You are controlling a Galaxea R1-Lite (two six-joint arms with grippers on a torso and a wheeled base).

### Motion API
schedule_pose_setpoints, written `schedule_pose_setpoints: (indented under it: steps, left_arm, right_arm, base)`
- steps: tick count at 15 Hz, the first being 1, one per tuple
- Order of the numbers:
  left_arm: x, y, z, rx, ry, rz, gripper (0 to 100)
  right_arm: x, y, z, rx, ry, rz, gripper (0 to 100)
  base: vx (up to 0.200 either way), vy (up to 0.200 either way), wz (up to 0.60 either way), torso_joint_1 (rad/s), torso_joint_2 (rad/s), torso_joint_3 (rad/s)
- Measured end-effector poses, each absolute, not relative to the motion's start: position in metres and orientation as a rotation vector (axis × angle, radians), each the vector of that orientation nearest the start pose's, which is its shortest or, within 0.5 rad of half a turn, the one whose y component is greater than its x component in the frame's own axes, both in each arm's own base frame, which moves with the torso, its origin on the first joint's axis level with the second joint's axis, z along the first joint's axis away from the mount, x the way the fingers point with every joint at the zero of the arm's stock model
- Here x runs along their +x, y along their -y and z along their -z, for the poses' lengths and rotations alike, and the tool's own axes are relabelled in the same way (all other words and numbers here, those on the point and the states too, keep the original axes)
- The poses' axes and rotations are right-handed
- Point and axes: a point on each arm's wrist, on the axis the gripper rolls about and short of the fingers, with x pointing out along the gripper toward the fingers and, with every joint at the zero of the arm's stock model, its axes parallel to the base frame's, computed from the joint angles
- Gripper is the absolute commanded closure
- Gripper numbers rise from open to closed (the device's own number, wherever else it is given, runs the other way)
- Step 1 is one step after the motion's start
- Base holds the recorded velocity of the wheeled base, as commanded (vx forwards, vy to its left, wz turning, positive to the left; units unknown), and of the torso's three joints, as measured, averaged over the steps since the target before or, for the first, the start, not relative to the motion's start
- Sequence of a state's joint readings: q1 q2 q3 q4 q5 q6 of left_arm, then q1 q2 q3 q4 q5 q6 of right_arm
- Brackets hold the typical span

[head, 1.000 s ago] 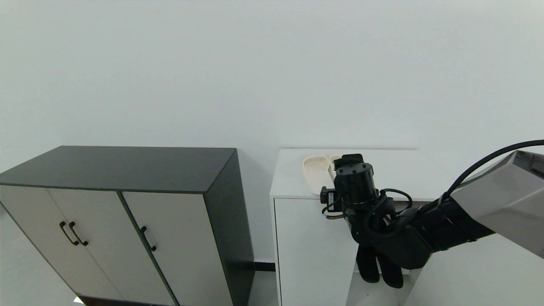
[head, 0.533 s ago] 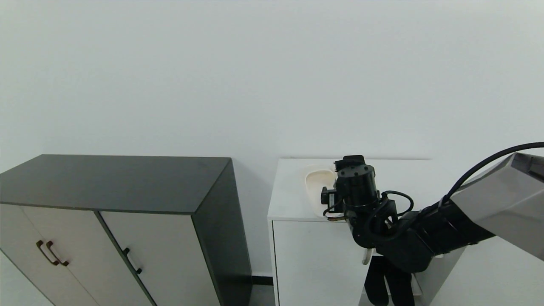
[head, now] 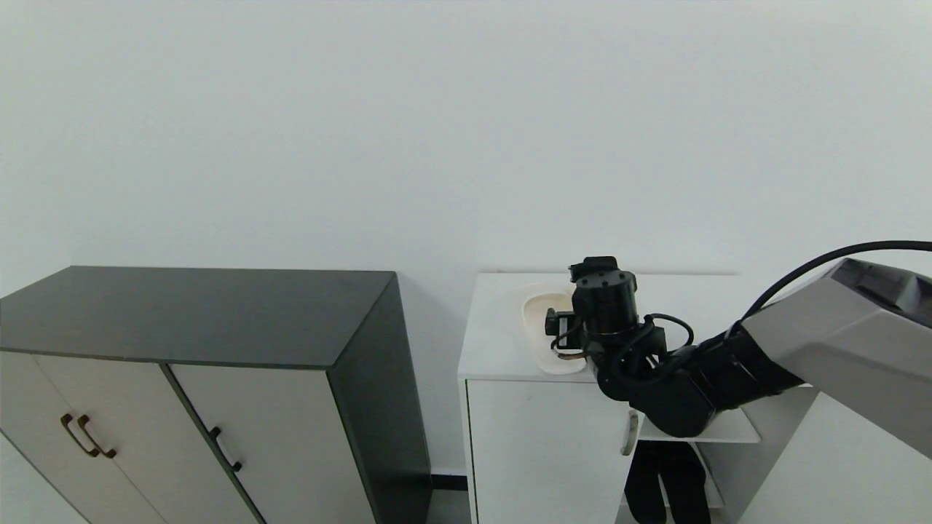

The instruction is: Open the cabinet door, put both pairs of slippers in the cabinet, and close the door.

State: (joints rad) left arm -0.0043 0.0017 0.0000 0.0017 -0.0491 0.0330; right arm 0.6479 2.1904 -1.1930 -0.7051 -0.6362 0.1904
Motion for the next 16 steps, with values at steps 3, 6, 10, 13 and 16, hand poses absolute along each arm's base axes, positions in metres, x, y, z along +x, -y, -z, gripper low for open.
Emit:
schedule_pose_setpoints:
  steps: [3, 6, 10, 13, 16]
  left_arm:
    - [-0.023, 0.001, -0.075, 0.033, -0.003, 0.053, 100]
    - [-0.023, 0.001, -0.075, 0.031, -0.003, 0.053, 100]
    - [-0.023, 0.001, -0.075, 0.029, -0.003, 0.054, 100]
    - [-0.023, 0.001, -0.075, 0.029, -0.003, 0.053, 100]
    - [-0.023, 0.001, -0.075, 0.029, -0.003, 0.053, 100]
  right_arm:
    - [0.370, -0.247, -0.104, 0.003, -0.247, 0.038, 0]
    - [0.391, -0.246, -0.097, 0.000, -0.258, 0.054, 0]
    - [0.411, -0.246, -0.088, 0.000, -0.252, 0.023, 0]
    - [0.426, -0.245, -0.087, -0.018, -0.227, 0.032, 100]
    - [0.430, -0.245, -0.082, -0.025, -0.238, 0.026, 100]
  base:
    - [0.000, 0.000, 0.00, 0.000, 0.00, 0.000]
    - [0.000, 0.000, 0.00, 0.000, 0.00, 0.000]
    - [0.000, 0.000, 0.00, 0.000, 0.00, 0.000]
    - [0.000, 0.000, 0.00, 0.000, 0.00, 0.000]
    - [0.000, 0.000, 0.00, 0.000, 0.00, 0.000]
